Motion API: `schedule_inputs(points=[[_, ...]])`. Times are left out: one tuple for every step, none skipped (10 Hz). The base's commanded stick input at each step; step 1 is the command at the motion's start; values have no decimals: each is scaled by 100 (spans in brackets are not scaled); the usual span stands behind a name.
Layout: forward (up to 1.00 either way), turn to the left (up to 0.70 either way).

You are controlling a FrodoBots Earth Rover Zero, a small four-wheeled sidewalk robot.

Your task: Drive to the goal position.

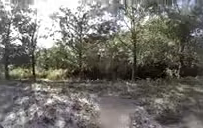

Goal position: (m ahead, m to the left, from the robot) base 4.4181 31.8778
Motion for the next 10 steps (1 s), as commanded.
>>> schedule_inputs(points=[[48,48],[48,48],[48,48],[49,49],[50,50],[50,50],[50,23],[50,0],[50,0],[50,0]])
